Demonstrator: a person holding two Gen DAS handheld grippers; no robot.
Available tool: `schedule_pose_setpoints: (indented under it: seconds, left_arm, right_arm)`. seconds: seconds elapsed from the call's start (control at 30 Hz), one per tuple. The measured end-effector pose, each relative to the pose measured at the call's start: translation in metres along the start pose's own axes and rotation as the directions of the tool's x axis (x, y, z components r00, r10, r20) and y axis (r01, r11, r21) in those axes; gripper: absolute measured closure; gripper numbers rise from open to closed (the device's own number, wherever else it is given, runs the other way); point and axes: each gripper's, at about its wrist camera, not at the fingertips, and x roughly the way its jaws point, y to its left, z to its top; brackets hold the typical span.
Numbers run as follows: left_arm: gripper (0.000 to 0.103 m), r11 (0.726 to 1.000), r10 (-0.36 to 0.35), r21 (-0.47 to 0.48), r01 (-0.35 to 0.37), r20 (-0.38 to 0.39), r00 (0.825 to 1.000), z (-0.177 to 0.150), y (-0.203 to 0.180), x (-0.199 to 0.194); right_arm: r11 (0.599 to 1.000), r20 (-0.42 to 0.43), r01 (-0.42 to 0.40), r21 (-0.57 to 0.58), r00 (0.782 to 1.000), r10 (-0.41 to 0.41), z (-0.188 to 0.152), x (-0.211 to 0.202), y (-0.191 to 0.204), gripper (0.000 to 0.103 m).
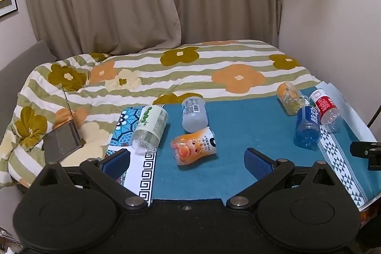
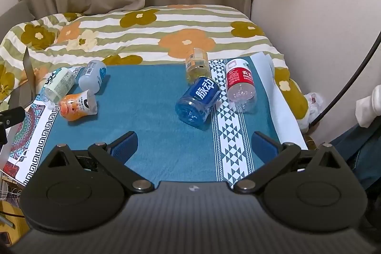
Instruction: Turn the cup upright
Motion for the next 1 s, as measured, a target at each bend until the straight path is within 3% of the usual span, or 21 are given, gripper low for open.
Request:
schedule_pose_setpoints:
  seconds: [1.0]
  left_arm:
    - [0.0,1.0,0.008,0.007,-0.008,-0.003,1.0,-0.0013,-0.001,-0.0019]
  right_arm:
    - [1.0,0.004,-0.006,0.001,1.0,0.006,-0.0016,-0.0036,0.0016,0.0]
